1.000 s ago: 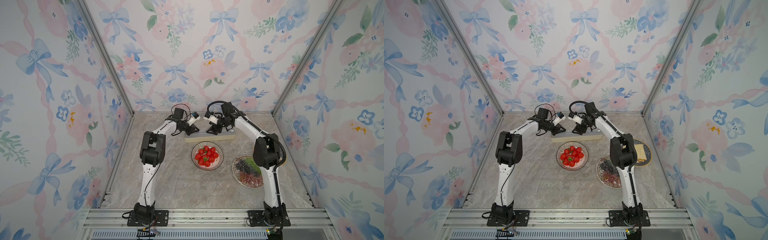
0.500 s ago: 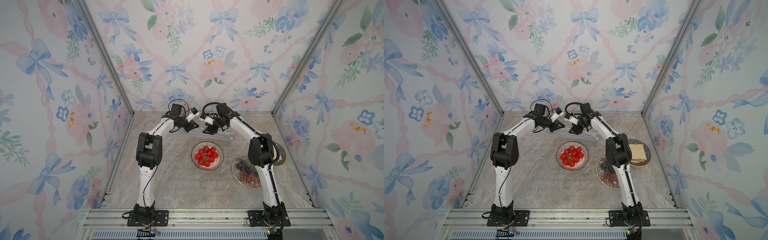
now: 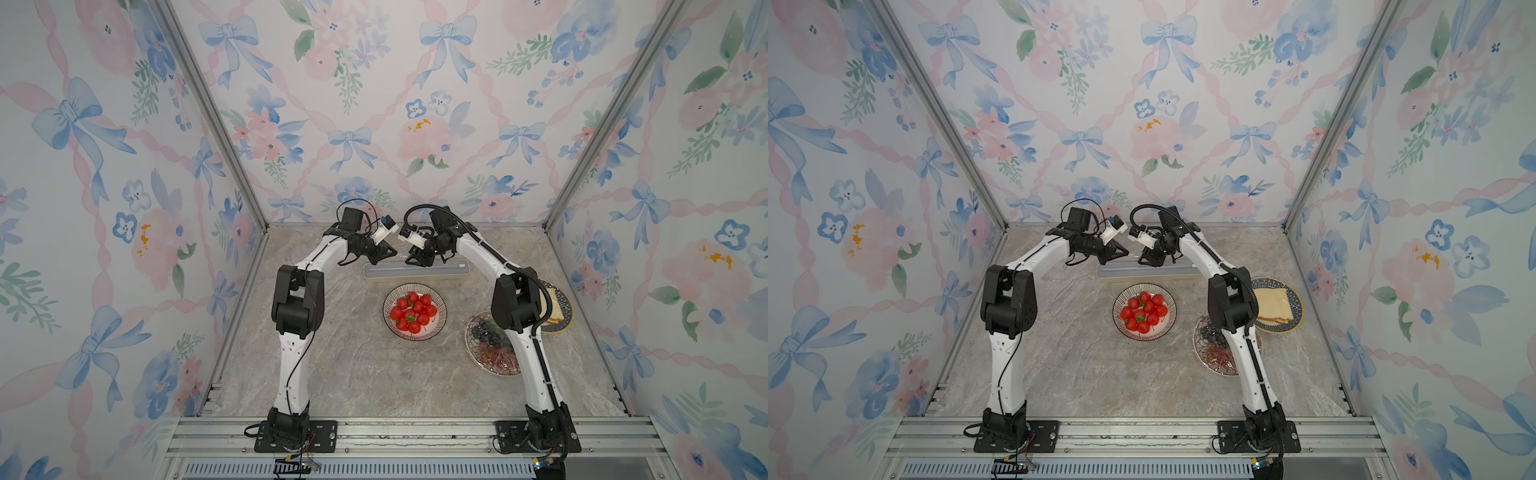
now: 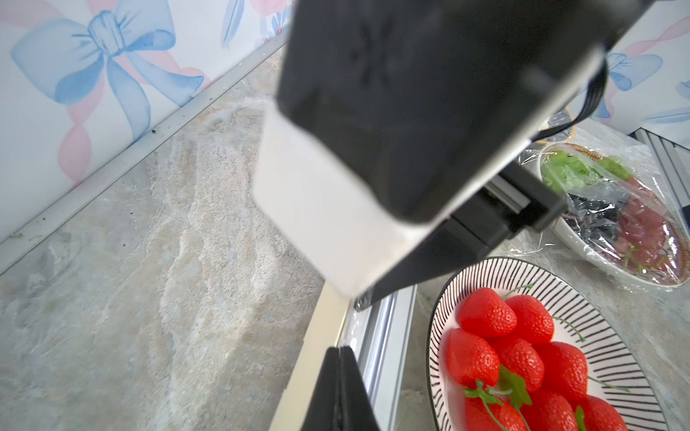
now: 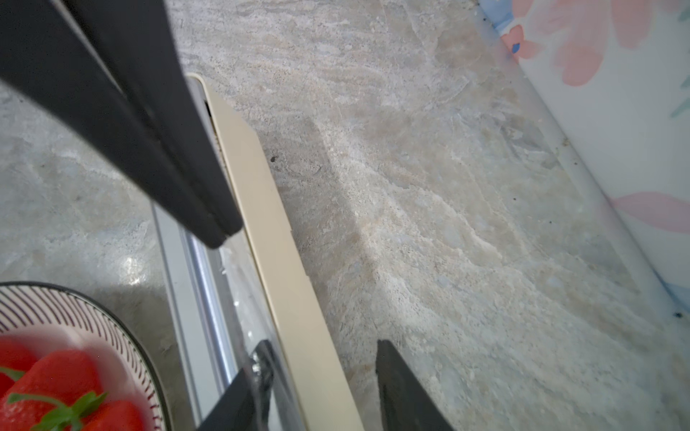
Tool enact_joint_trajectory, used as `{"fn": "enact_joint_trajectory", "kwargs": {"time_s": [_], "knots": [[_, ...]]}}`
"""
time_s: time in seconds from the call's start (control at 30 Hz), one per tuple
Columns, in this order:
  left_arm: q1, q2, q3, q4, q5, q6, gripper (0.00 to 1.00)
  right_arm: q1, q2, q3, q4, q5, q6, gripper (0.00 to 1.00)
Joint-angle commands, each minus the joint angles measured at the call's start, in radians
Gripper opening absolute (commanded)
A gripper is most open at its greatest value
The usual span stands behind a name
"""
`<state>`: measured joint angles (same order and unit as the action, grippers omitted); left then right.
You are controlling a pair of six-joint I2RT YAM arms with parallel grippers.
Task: Wrap the plate with plastic wrap
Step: Pull the plastic wrap from the plastic wrap cutting box.
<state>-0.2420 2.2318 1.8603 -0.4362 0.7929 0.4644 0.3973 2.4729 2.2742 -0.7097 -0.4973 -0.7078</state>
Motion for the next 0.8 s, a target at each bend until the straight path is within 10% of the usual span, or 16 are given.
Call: {"fn": "enact_joint_trajectory", "kwargs": {"time_s": [0.0,0.77], "knots": [[0.006,-0.037,0.005,0.013,0.019,0.018,0.00,-0.022,0.026,0.034,-0.037,0.026,0.026,0.43],[0.007,-0.025,0.015,0.013,-0.009,0.014,0.00,-0.155,-0.019,-0.069,-0.230,0.160,-0.087,0.39]]}}
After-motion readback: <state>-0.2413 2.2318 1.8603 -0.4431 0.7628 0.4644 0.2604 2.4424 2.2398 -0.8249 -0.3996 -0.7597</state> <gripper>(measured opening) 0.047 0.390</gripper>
